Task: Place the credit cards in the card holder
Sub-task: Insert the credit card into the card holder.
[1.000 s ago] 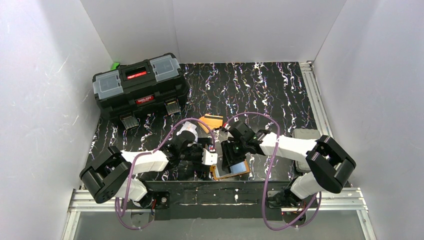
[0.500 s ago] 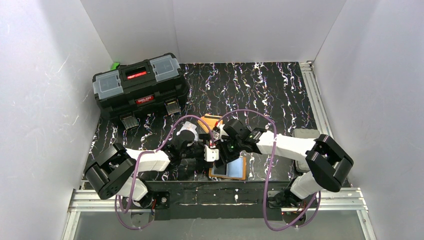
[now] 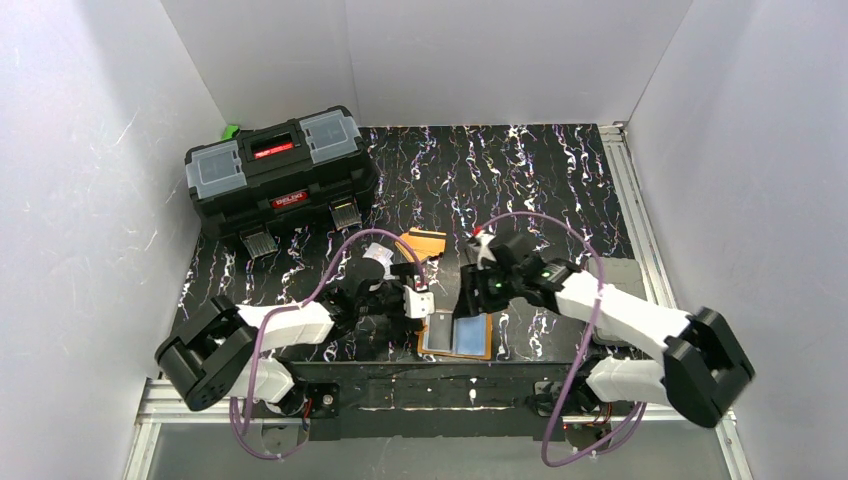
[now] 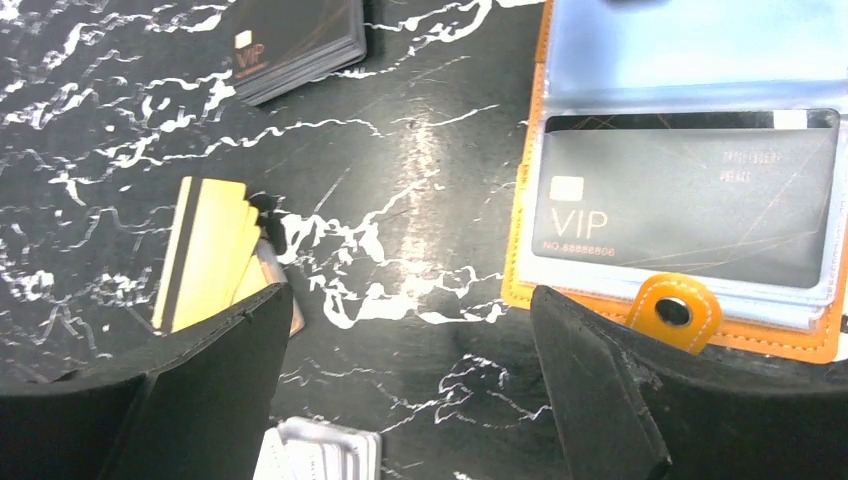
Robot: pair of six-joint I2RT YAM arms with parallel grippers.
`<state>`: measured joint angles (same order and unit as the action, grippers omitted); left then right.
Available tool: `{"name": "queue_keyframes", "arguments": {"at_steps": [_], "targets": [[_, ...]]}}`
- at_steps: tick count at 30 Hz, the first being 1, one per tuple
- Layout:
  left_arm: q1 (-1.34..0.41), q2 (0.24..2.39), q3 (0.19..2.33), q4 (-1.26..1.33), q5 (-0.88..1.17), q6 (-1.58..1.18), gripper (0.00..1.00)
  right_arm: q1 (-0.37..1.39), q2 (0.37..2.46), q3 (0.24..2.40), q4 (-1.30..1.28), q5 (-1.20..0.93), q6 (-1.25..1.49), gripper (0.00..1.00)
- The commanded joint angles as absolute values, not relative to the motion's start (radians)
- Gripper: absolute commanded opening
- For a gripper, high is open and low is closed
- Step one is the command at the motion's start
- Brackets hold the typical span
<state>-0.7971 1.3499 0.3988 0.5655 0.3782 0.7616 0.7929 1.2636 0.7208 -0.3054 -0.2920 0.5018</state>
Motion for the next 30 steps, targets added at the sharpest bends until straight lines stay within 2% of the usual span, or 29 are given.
{"name": "queue_keyframes", "arguments": {"at_steps": [1,7,12,15,20,23,30], "targets": [[-0.777,1.243,0.379,0.474,0.440,0.800,0.88,0.722,1.142,0.662,-0.438,-0.230,0.597,0.62],[-0.779,1.200,0.362,0.353,0.580,0.935,0.89,0.697,1.087,0.590,-0.519,-0.239,0.681,0.71],[-0.777,1.193,0.433,0.207,0.616,0.952,0.88,0.670,1.065,0.559,-0.575,-0.329,0.710,0.73],[-0.776,1.193,0.447,0.174,0.635,0.957,0.88,0.670,1.039,0.514,-0.593,-0.377,0.732,0.73],[-0.777,1.220,0.477,0.159,0.622,0.908,0.83,0.670,1.024,0.418,-0.440,-0.473,0.778,0.73],[-0.779,1.224,0.492,0.118,0.644,0.901,0.79,0.670,1.107,0.453,-0.428,-0.447,0.735,0.71],[-0.778,1.274,0.549,0.026,0.712,0.899,0.78,0.661,1.161,0.506,-0.394,-0.352,0.705,0.70]]}}
